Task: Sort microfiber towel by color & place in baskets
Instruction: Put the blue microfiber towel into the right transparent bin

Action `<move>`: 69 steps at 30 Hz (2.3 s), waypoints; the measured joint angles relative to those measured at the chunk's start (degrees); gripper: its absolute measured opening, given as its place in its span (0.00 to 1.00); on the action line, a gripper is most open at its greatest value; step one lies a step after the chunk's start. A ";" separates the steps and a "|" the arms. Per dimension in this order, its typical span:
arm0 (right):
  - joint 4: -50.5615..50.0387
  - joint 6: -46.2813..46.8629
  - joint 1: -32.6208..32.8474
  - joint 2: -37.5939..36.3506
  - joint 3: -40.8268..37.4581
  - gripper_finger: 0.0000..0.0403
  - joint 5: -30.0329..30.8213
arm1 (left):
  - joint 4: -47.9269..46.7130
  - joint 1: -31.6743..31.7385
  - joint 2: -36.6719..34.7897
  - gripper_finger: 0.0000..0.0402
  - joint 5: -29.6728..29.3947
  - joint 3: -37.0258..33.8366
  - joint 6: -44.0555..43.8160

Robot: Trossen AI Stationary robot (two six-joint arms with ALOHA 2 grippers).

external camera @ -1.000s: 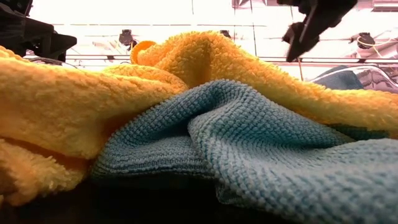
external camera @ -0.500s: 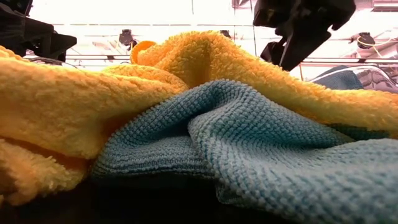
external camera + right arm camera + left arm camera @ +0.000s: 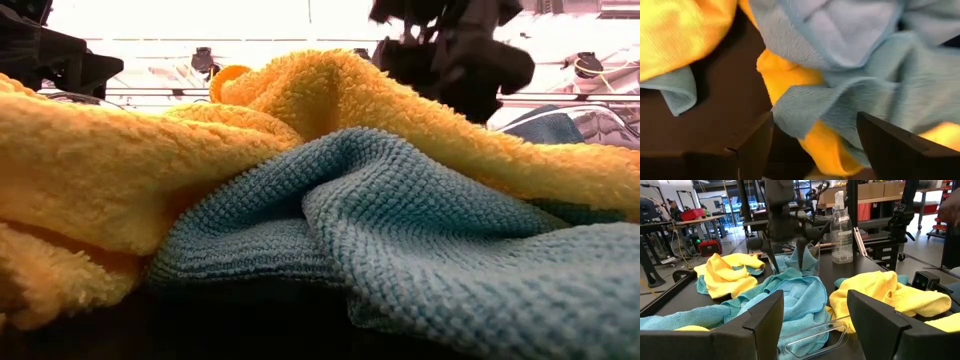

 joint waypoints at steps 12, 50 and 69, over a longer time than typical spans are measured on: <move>0.67 -2.24 -0.28 3.21 0.51 0.44 -1.14 | -0.01 0.00 0.00 0.56 0.00 -0.01 0.01; -22.26 -7.21 4.71 -20.42 22.39 0.00 32.37 | -0.01 0.02 0.01 0.56 -0.01 0.01 0.00; -16.08 -12.62 4.71 -45.94 22.39 0.00 23.58 | 0.02 0.00 0.01 0.56 -0.02 0.01 0.00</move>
